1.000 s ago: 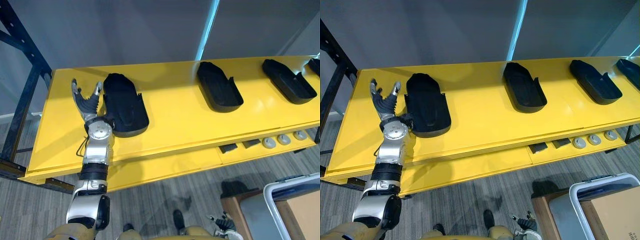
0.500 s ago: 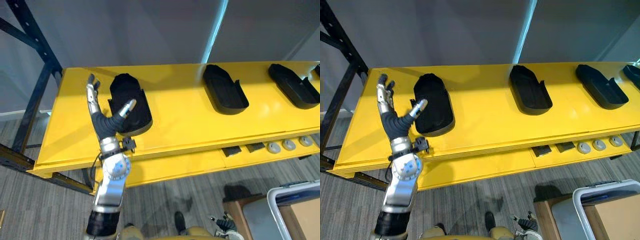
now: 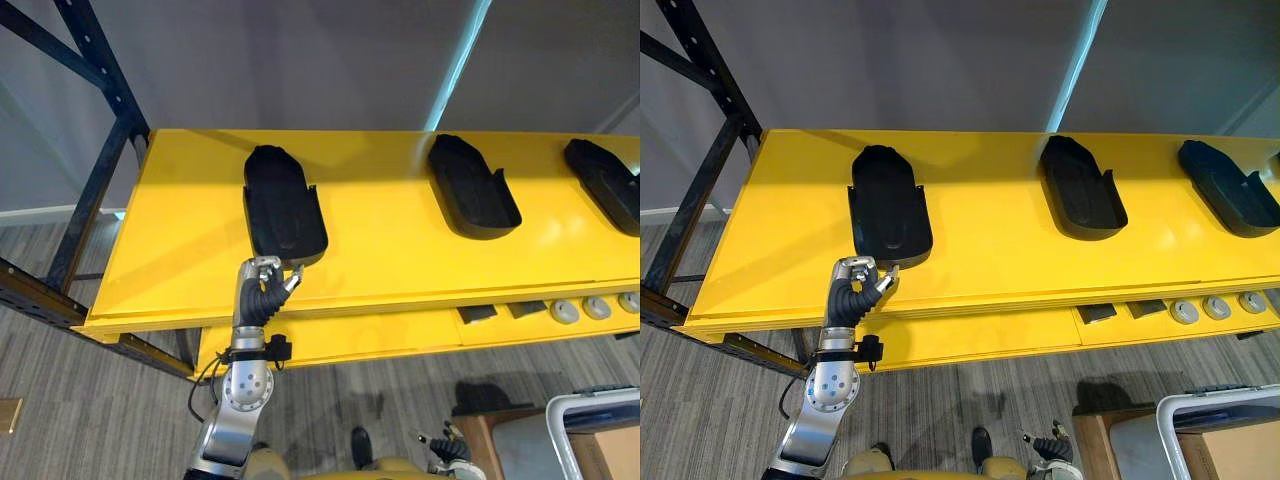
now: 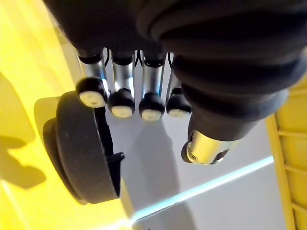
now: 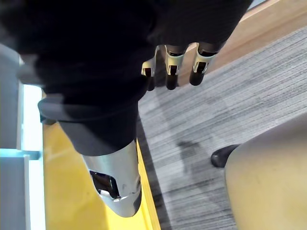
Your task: Walk over and take plastic housings, then place them on the shelf
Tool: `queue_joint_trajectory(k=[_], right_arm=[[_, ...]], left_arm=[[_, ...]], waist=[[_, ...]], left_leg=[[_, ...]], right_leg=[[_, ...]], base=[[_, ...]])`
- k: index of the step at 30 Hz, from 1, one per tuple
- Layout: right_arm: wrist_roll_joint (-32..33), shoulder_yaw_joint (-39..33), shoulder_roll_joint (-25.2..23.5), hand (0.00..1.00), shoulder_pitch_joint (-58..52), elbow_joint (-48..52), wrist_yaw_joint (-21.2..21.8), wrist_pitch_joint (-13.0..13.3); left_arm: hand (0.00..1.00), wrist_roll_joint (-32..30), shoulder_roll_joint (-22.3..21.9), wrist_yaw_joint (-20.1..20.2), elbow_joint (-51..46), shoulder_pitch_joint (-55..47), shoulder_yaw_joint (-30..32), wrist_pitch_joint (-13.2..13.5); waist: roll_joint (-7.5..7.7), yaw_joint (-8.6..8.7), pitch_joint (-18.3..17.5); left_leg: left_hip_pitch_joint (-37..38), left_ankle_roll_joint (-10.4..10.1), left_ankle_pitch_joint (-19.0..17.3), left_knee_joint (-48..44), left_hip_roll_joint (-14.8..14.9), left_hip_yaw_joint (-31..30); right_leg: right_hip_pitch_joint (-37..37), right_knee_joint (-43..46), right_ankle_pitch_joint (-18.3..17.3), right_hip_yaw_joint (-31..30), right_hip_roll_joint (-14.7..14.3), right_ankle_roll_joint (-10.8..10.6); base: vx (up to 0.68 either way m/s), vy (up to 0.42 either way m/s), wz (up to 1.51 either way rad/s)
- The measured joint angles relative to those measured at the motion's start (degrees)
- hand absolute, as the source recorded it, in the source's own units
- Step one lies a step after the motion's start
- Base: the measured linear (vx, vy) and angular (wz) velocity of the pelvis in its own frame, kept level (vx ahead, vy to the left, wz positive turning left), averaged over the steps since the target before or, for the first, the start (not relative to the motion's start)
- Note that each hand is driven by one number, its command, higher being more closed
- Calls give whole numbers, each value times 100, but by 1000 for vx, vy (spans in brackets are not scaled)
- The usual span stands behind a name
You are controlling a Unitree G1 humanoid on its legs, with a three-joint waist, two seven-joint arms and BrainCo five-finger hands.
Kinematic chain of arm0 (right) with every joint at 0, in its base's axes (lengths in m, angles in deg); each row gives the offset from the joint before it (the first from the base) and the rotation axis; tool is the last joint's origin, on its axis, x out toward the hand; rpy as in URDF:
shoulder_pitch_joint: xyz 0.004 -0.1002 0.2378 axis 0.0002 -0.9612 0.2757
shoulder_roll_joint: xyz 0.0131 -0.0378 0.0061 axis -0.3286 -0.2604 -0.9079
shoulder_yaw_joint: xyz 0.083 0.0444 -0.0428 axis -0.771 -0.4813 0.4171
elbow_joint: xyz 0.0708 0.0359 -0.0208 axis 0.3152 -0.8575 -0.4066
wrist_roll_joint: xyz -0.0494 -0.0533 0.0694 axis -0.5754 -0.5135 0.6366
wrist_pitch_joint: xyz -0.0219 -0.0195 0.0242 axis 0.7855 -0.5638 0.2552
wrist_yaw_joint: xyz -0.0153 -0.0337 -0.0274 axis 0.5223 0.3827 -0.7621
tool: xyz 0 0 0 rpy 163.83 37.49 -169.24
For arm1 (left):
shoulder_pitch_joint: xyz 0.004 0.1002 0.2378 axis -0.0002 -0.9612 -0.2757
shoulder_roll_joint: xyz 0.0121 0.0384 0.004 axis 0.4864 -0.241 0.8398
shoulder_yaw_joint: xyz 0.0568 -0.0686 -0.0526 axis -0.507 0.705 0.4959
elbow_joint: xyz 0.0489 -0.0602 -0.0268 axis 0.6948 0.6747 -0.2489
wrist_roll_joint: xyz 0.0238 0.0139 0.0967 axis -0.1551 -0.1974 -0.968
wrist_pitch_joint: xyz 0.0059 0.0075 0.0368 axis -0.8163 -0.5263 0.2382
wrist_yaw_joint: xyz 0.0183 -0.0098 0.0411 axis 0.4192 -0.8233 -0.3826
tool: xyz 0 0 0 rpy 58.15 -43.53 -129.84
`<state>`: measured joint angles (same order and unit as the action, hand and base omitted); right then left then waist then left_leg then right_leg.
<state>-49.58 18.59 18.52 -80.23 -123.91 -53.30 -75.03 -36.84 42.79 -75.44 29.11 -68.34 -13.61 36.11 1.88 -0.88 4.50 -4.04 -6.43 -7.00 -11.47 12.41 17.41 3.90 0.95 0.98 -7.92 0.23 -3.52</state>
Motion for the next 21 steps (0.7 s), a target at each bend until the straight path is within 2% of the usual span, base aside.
queue_joint_trajectory(k=[10, 21], right_arm=[[-5, -55, 33, 0, 33, -135, -27, -67], [-8, -186, -2, 0, 55, -179, -99, -93]], left_arm=[[100, -188, -10, -28, 797, 347, 136, -285], [100, -179, -66, -160, 998, 496, 315, -303]], waist=[[-49, 11, -158], [-29, 19, -169]], left_leg=[[135, -28, 354, 562, -88, 63], [214, -47, 423, 756, -156, 230]], right_leg=[[136, -57, 116, -25, -1, 29], [160, -232, 243, -164, 48, -9]], base=[[-31, -23, -3], [-29, 3, -6]])
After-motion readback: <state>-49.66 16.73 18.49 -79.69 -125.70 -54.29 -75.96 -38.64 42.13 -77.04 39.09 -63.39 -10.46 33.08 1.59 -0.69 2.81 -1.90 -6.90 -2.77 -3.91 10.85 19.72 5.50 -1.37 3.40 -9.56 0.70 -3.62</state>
